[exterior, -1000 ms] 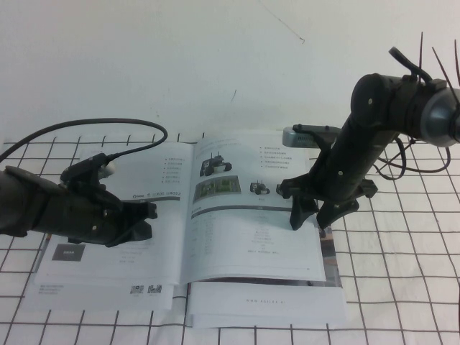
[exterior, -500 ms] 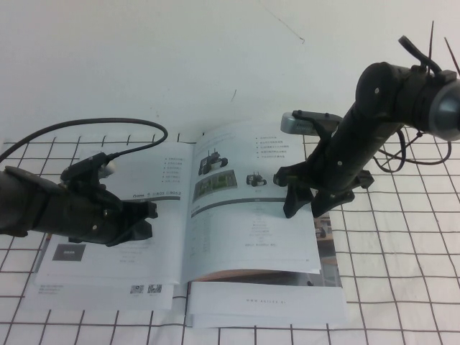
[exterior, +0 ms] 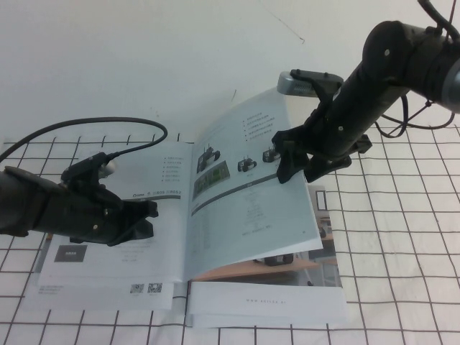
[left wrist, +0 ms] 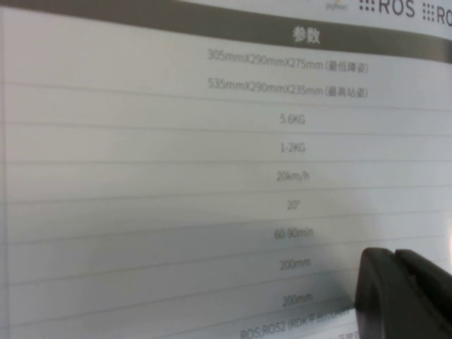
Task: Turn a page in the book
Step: Open the closed book
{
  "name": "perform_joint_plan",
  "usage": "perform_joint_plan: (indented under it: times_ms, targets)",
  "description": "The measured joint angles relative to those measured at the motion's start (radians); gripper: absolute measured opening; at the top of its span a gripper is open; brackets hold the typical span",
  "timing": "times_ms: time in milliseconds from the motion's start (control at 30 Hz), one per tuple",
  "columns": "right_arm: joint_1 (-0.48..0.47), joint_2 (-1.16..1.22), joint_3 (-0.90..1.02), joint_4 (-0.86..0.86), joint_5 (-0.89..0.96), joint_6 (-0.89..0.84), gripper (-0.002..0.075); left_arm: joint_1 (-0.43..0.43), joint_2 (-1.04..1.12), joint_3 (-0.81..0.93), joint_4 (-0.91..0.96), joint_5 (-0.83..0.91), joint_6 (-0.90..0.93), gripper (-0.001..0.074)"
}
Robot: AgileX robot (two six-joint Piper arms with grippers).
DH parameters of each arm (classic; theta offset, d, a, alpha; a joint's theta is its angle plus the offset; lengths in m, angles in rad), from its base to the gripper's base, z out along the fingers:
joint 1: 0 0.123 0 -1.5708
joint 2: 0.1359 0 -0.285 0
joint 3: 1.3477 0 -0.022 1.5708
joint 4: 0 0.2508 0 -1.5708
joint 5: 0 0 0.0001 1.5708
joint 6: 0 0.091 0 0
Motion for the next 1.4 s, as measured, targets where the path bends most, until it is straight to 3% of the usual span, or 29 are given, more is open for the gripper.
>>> perform_joint_plan:
  times_ms: [567,1000,1400]
  targets:
    - [0.0,0.0,-0.009,0.032,0.024,-0.018,0.041,0.0,0.0,0.0,0.0,0.003,0.001,-0.0002]
    - [-0.002,0.0,-0.191,-0.053,0.157,-0.014,0.041,0.0,0.0,0.0,-0.022,0.014,0.006,-0.0002]
    - [0.021,0.05,0.045,-0.053,0.034,0.014,0.041,0.0,0.0,0.0,-0.039,0.015,0.027,-0.0002]
